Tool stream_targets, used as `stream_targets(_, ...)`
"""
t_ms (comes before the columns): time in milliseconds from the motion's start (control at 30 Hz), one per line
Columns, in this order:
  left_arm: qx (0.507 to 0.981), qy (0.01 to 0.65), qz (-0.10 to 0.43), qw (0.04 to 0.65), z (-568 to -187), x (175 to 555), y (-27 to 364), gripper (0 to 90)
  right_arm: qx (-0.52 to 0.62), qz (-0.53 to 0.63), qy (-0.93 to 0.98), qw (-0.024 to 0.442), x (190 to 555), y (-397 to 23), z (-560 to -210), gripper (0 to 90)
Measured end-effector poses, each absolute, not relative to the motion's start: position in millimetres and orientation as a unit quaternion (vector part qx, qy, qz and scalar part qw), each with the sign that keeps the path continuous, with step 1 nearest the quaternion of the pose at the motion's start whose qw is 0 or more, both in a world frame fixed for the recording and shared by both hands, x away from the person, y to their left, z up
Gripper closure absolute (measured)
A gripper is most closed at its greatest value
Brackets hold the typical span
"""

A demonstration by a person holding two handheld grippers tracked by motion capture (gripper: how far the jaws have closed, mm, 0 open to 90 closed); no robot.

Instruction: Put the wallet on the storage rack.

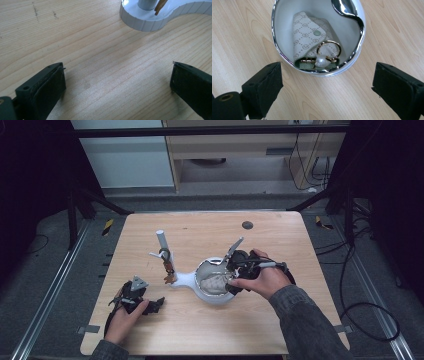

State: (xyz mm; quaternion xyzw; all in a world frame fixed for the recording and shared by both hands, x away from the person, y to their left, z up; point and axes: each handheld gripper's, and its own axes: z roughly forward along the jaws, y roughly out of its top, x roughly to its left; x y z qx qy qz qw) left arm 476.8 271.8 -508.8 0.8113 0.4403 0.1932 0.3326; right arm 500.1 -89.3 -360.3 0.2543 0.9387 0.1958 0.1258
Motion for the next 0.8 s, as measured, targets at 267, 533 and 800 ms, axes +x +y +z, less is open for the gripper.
stream_targets(267, 0.811, 0.441, 0.193, 0.333, -509, 477, 272, 0.0, 0.275, 0.216, 0.927, 0.134, 500, -107, -359, 7.5)
stream_targets(533, 0.811, 0.441, 0.193, 0.333, -509, 477, 272, 0.0, 0.296, 0.235, 0.915, 0.143, 501, -121, -360, 7.0)
stream_targets(800, 0.811, 0.441, 0.193, 0.333, -509, 476, 271, 0.0, 0.337, 0.259, 0.888, 0.174, 502, -141, -360, 5.5)
